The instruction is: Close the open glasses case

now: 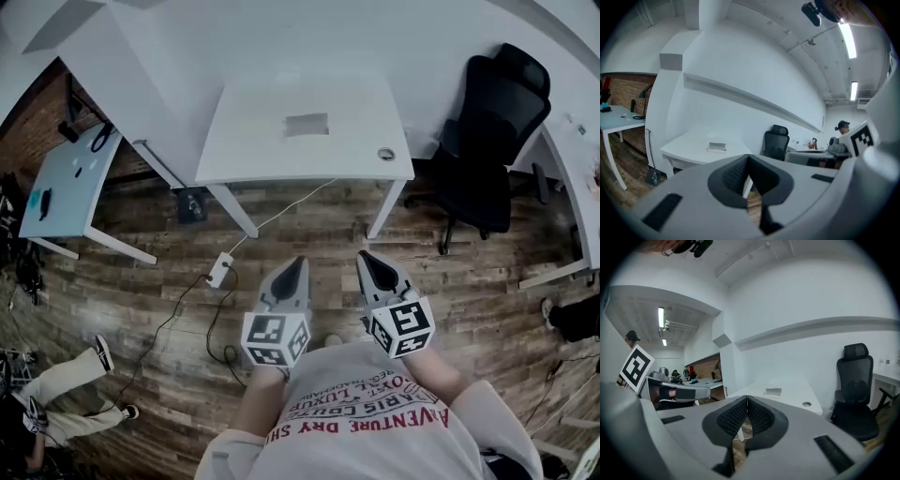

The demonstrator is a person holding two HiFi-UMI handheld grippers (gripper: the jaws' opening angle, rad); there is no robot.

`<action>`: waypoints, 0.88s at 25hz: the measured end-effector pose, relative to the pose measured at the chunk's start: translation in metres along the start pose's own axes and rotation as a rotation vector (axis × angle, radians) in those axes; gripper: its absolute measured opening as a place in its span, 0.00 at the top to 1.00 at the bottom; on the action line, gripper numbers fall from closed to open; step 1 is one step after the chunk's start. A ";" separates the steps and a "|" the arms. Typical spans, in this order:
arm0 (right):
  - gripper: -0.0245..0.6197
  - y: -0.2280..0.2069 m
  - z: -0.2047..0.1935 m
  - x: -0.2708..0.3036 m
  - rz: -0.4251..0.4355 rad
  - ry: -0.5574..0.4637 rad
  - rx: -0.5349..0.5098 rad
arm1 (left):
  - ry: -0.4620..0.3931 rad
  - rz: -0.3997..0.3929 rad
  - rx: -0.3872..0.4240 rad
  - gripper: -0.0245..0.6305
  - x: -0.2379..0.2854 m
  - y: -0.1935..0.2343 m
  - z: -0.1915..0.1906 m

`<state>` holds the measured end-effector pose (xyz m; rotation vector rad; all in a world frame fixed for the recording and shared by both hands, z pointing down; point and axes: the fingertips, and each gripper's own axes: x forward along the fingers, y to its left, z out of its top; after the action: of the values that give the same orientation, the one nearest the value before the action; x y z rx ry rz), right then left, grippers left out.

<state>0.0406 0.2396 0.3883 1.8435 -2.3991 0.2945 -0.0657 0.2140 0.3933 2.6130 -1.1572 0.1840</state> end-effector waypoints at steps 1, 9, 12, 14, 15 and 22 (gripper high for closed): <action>0.94 -0.007 0.001 0.006 -0.001 0.003 0.003 | 0.002 -0.001 0.000 0.97 0.008 0.001 0.002; 0.94 -0.036 0.015 0.053 -0.009 0.011 0.011 | 0.013 -0.017 -0.004 0.97 0.065 0.024 0.020; 0.94 -0.046 0.020 0.075 -0.012 0.004 0.018 | 0.018 -0.030 0.020 0.97 0.092 0.036 0.025; 0.94 -0.056 0.024 0.094 -0.029 0.003 0.027 | 0.023 -0.046 0.031 0.97 0.113 0.046 0.032; 0.94 -0.061 0.027 0.104 -0.041 0.004 0.031 | 0.023 -0.056 0.033 0.97 0.123 0.052 0.036; 0.94 -0.085 0.060 0.194 -0.094 -0.001 0.027 | 0.021 -0.114 0.037 0.97 0.200 0.114 0.082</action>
<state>0.0741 0.0222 0.3754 1.9619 -2.3114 0.3193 -0.0154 -0.0252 0.3832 2.6933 -1.0030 0.2109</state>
